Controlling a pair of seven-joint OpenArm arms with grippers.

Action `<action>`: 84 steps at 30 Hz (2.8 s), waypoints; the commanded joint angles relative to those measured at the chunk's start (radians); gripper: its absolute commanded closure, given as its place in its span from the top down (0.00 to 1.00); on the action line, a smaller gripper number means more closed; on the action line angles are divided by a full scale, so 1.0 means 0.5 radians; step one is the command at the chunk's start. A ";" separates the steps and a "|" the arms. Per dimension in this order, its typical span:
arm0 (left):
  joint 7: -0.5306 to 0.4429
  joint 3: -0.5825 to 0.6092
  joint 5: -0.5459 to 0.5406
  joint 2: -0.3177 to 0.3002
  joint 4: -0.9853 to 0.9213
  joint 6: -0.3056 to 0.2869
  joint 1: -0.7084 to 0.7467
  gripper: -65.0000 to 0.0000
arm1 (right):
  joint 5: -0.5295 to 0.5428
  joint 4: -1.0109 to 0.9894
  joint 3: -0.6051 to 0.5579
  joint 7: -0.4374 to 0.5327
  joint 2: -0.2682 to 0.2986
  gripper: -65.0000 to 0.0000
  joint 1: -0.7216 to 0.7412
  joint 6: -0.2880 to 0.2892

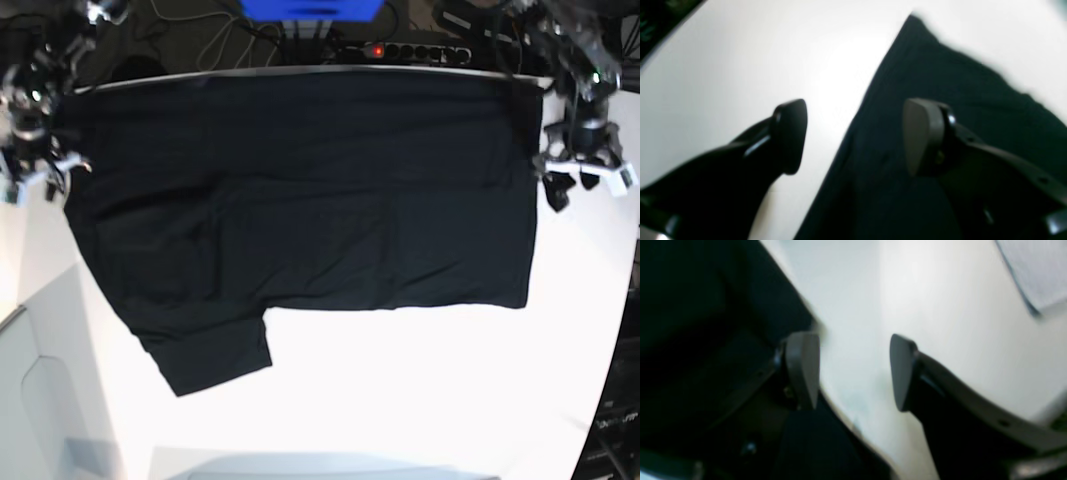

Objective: Fold the T-shirt properly
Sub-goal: 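Reach both grippers down to the hem corners of the shirt, then grasp the hem corners and fold them over toward the collar with both grippers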

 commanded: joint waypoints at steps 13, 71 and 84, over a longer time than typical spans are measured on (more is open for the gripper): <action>-0.051 0.225 0.350 -0.135 -0.704 0.016 -0.760 0.67 | 0.025 -1.145 -0.499 0.054 0.372 0.53 1.066 0.008; -0.647 0.827 0.749 -0.313 -1.720 0.031 -1.285 0.00 | 0.034 -2.047 -0.892 0.717 0.458 0.00 1.349 -0.005; -0.441 0.824 0.746 -0.295 -0.904 0.031 -0.883 0.00 | 0.037 -1.148 -0.696 0.702 0.400 0.00 0.940 0.005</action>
